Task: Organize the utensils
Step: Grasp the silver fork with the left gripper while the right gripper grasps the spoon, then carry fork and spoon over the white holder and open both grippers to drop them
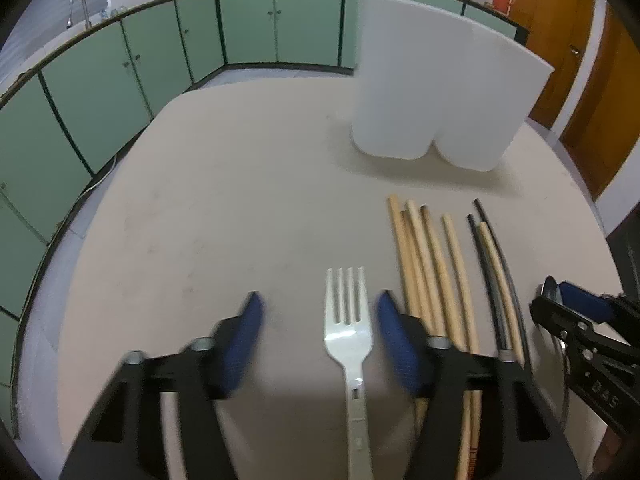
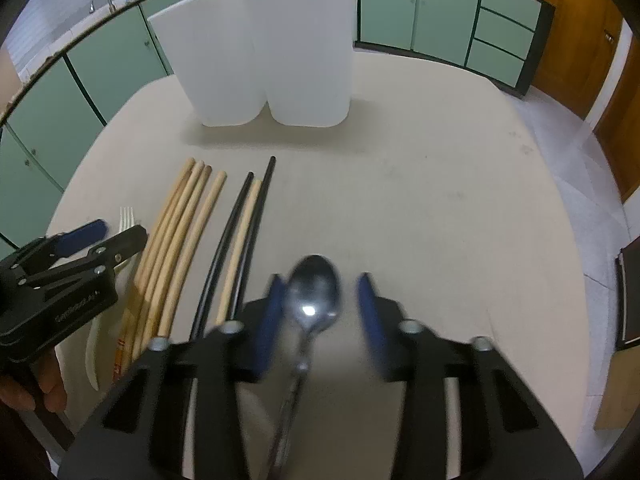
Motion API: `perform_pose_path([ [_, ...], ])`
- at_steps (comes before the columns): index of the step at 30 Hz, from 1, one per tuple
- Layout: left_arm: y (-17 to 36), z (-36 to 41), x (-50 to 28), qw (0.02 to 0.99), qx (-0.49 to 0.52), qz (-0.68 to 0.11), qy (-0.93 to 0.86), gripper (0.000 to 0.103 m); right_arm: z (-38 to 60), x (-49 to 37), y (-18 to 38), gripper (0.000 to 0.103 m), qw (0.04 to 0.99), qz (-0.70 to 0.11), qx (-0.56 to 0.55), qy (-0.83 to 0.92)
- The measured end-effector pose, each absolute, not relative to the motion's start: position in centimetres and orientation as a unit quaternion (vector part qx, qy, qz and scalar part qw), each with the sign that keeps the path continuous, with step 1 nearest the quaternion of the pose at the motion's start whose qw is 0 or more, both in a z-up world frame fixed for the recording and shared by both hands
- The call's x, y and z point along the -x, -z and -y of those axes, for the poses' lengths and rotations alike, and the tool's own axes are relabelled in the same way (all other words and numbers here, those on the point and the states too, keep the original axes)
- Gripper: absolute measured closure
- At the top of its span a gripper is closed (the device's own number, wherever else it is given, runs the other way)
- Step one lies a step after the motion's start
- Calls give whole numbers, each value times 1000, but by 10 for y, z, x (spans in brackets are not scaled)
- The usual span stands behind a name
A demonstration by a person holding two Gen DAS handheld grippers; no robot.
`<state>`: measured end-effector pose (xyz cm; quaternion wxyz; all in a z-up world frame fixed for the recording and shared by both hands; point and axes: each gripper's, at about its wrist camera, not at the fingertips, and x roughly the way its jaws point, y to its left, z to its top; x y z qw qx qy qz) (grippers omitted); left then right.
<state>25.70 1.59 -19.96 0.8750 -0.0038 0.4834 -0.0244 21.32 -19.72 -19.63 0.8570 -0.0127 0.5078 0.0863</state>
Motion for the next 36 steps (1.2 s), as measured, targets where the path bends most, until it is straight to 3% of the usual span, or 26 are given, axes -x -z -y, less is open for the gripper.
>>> perform_pose_path([
  [2,197,-13,-258,875,9,-482,43,82,200,-215,197,75,856,-509,3,-90],
  [7,190,-10,-247,879,34,-470,79,82,215,-213,190,76,862,-492,-41,-113],
  [19,119,-15,-207,952,44,-284,108,82,234,-206,122,76,927,-345,-30,-140],
  [30,87,-14,-204,966,45,-223,120,82,246,-216,86,76,945,-289,-22,-149],
  [36,45,-15,-212,975,49,-168,133,82,254,-237,45,76,956,-241,-34,-166],
])
